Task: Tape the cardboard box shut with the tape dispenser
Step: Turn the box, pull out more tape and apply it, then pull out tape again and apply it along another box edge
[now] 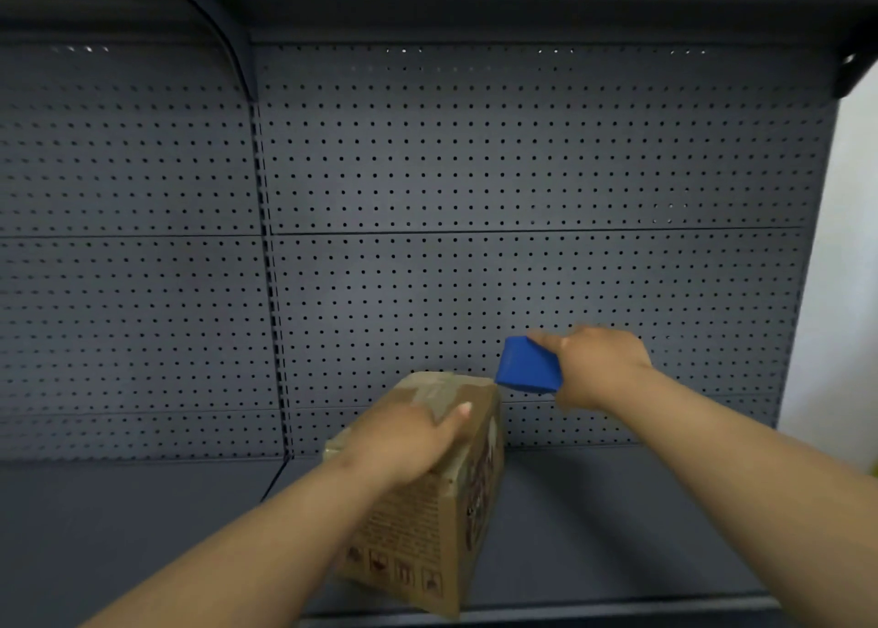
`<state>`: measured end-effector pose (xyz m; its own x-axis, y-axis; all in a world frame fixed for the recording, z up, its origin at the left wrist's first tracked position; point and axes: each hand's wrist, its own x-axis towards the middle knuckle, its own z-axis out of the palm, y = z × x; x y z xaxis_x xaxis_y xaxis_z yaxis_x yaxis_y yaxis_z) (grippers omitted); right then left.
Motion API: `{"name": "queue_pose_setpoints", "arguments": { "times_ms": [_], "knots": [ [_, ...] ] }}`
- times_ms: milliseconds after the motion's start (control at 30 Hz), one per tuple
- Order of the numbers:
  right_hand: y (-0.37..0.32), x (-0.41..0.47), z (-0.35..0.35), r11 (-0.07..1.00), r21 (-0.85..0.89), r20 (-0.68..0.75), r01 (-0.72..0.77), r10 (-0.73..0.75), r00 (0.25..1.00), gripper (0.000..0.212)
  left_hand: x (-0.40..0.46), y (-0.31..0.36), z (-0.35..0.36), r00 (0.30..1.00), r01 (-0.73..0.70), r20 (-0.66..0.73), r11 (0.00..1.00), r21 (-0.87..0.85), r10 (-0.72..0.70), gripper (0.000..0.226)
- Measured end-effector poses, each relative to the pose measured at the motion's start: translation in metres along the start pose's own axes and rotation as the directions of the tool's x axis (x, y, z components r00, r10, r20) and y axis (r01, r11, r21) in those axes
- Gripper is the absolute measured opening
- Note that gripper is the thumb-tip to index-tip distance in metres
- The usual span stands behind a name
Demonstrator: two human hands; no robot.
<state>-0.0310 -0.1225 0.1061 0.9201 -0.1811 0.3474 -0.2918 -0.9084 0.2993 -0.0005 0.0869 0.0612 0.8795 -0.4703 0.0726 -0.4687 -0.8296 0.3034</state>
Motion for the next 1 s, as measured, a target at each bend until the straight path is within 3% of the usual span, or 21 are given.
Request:
{"name": "queue_pose_setpoints", "arguments": {
  "times_ms": [67, 167, 400, 567, 667, 733, 867, 933, 1000],
  "knots": [
    [0.0, -0.001, 0.001, 0.999, 0.04, -0.069, 0.005, -0.002, 0.998, 0.079, 0.004, 0.023, 0.015, 0.997, 0.067, -0.034, 0.997, 0.044, -0.066, 0.081],
    [0.0, -0.003, 0.001, 0.995, 0.095, -0.137, 0.037, -0.023, 0.99, 0.08, 0.013, 0.028, 0.037, 0.991, 0.131, 0.002, 0.959, 0.251, -0.136, 0.081],
    [0.011, -0.006, -0.005, 0.984, 0.175, -0.228, 0.041, 0.0, 0.974, 0.082, 0.013, -0.022, 0.023, 0.961, -0.22, 0.218, 0.944, 0.245, 0.168, 0.052],
    [0.017, -0.001, -0.002, 0.984, 0.174, -0.217, 0.026, 0.013, 0.976, 0.083, 0.018, -0.08, 0.002, 0.912, -0.39, 0.246, 0.877, 0.28, 0.327, 0.065],
    [0.018, 0.002, 0.0, 0.985, 0.172, -0.21, 0.017, 0.02, 0.977, 0.084, 0.026, -0.111, -0.008, 0.946, -0.304, 0.202, 0.907, 0.29, 0.253, 0.048],
    [0.018, 0.006, 0.002, 0.985, 0.171, -0.211, 0.017, 0.02, 0.977, 0.084, 0.029, -0.127, -0.013, 0.972, -0.215, 0.158, 0.931, 0.296, 0.174, 0.062],
    [0.013, 0.013, 0.006, 0.983, 0.182, -0.206, 0.018, 0.02, 0.978, 0.084, 0.038, -0.124, -0.01, 0.995, 0.07, 0.058, 0.972, 0.224, -0.085, 0.045],
    [0.008, 0.017, 0.008, 0.981, 0.192, -0.198, 0.023, 0.016, 0.98, 0.084, 0.052, -0.114, 0.001, 0.967, 0.253, -0.04, 0.947, 0.196, -0.25, 0.068],
    [0.003, 0.02, 0.01, 0.98, 0.196, -0.193, 0.029, 0.009, 0.981, 0.083, 0.067, -0.102, 0.012, 0.897, 0.439, -0.1, 0.895, 0.077, -0.431, 0.094]
  ]
}}
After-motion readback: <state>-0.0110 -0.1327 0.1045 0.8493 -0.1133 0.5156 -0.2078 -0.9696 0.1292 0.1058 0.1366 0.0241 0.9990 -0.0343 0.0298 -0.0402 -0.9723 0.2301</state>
